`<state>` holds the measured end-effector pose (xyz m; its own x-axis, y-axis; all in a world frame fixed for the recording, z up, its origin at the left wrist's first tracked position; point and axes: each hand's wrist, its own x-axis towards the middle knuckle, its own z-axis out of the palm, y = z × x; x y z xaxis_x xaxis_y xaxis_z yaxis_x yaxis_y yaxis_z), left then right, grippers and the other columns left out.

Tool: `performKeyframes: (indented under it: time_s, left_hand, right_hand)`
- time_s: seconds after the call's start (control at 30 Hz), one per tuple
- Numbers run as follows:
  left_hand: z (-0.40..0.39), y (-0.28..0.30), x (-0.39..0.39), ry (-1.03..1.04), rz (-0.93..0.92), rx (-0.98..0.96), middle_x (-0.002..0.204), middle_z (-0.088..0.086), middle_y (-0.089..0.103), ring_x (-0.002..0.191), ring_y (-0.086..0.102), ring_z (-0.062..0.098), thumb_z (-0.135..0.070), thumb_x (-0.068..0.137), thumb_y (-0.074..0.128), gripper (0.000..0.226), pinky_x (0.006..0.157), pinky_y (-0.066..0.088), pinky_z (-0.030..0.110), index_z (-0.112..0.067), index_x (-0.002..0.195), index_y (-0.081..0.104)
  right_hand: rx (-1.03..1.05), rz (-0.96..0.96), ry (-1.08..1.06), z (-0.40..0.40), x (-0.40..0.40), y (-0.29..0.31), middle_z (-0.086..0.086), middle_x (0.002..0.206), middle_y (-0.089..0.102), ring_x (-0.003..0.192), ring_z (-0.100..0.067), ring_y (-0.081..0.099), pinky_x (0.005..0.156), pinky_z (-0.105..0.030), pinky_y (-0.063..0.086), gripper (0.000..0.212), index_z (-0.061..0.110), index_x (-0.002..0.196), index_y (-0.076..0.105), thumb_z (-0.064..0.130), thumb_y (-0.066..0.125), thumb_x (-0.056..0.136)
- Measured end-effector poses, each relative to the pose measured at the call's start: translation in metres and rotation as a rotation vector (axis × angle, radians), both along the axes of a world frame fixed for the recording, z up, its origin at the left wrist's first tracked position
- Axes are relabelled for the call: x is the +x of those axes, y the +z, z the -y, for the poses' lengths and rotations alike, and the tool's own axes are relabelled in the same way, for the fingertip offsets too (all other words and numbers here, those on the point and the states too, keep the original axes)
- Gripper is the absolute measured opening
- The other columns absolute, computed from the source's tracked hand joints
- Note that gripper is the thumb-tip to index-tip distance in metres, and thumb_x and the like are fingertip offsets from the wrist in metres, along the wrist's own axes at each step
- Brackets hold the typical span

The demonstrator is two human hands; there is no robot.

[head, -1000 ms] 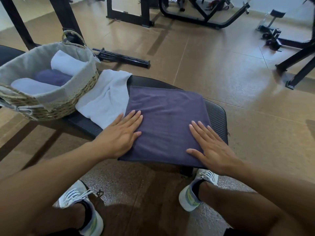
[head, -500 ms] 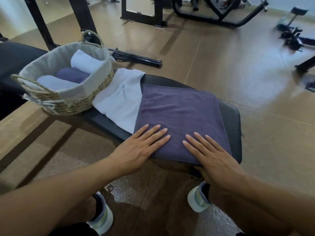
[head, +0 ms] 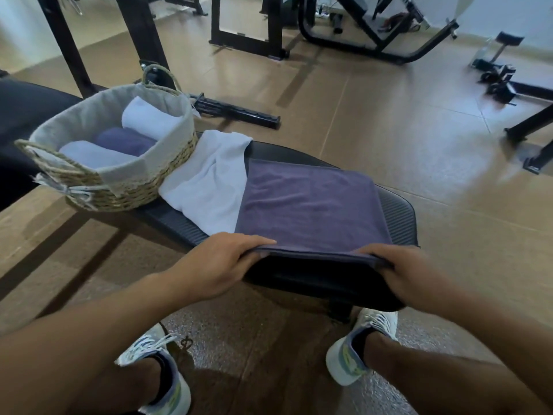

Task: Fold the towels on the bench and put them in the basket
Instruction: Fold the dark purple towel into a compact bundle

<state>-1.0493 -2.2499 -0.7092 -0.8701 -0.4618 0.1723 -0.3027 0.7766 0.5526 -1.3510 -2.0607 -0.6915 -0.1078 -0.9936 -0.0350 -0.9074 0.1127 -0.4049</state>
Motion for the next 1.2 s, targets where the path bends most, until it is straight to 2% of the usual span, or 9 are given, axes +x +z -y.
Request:
performKeyframes:
  time_s: [0.2,0.3,0.37,0.47,0.67,0.8,0.93,1.1,1.2]
  left_hand:
    - [0.01,0.023,0.004,0.056,-0.025,0.13,0.086,-0.031,0.069,0.083,0.066,-0.006,-0.034,0.098,0.059,0.016,0.068,0.047,0.017,-0.034,0.105,0.074]
    - [0.01,0.036,0.004,0.111,-0.04,0.219,0.075,-0.031,0.069,0.07,0.064,-0.008,-0.029,0.092,0.069,0.009,0.06,0.042,0.009,-0.035,0.092,0.076]
    - [0.013,0.048,0.006,0.17,-0.065,0.266,0.068,-0.028,0.07,0.063,0.063,-0.009,-0.025,0.084,0.078,0.01,0.059,0.041,0.007,-0.035,0.083,0.077]
    - [0.027,0.063,0.018,0.23,-0.038,0.261,0.071,-0.017,0.073,0.06,0.061,-0.002,-0.02,0.074,0.087,0.019,0.06,0.044,0.012,-0.037,0.077,0.08]
    - [0.034,0.071,0.032,0.394,0.195,0.13,0.065,-0.003,0.061,0.061,0.057,0.01,-0.009,0.074,0.084,0.031,0.061,0.043,0.029,-0.039,0.07,0.077]
    - [0.028,0.073,0.03,0.538,0.159,0.247,0.051,-0.005,0.067,0.046,0.064,0.006,-0.007,0.086,0.068,0.024,0.049,0.049,0.02,-0.027,0.077,0.076]
    - [0.019,0.076,0.025,0.606,0.017,0.268,0.072,-0.005,0.077,0.063,0.074,0.017,-0.008,0.092,0.056,0.028,0.061,0.063,0.042,-0.026,0.08,0.074]
    - [0.005,0.082,0.006,0.597,-0.139,0.068,0.069,-0.015,0.071,0.064,0.067,-0.003,-0.037,0.089,0.071,0.017,0.065,0.057,0.025,-0.027,0.075,0.07]
    - [0.004,0.078,-0.003,0.54,-0.205,0.049,0.081,-0.019,0.068,0.074,0.066,-0.004,-0.021,0.084,0.081,0.024,0.064,0.051,0.009,-0.03,0.09,0.06]
  right_hand:
    - [0.035,0.244,-0.109,0.009,-0.029,0.043,0.019,0.09,0.075,0.086,-0.001,0.07,0.084,-0.032,0.055,0.015,0.047,0.095,0.072,0.033,0.07,0.089]
    - [-0.063,0.384,-0.059,0.011,-0.035,0.057,0.01,0.077,0.075,0.07,-0.001,0.065,0.068,-0.014,0.05,0.017,0.033,0.08,0.077,0.018,0.075,0.086]
    - [-0.075,0.424,-0.035,0.009,-0.035,0.067,0.005,0.076,0.075,0.068,-0.006,0.067,0.064,-0.014,0.05,0.005,0.028,0.08,0.079,0.028,0.083,0.083]
    - [-0.051,0.504,-0.011,0.006,-0.037,0.079,-0.007,0.08,0.077,0.071,-0.011,0.069,0.066,-0.021,0.052,0.051,0.03,0.087,0.082,0.073,0.079,0.061]
    - [-0.074,0.588,0.105,0.01,-0.018,0.082,0.004,0.08,0.08,0.074,-0.005,0.074,0.07,-0.011,0.054,0.019,0.024,0.085,0.083,0.029,0.082,0.068]
    - [0.102,0.571,0.228,0.017,-0.007,0.088,0.006,0.104,0.079,0.1,-0.015,0.075,0.091,-0.03,0.059,0.023,0.032,0.104,0.08,0.043,0.075,0.084]
    - [0.284,0.498,0.354,0.024,0.012,0.096,0.015,0.11,0.076,0.105,-0.009,0.072,0.093,-0.031,0.056,0.022,0.035,0.11,0.078,0.024,0.067,0.094]
    - [0.416,0.509,0.443,0.033,0.053,0.101,0.019,0.107,0.076,0.101,-0.003,0.071,0.089,-0.023,0.054,0.021,0.028,0.113,0.077,0.02,0.066,0.097]
    - [0.414,0.474,0.455,0.036,0.07,0.096,0.017,0.105,0.076,0.098,-0.003,0.071,0.087,-0.021,0.054,0.019,0.026,0.113,0.077,0.021,0.068,0.097]
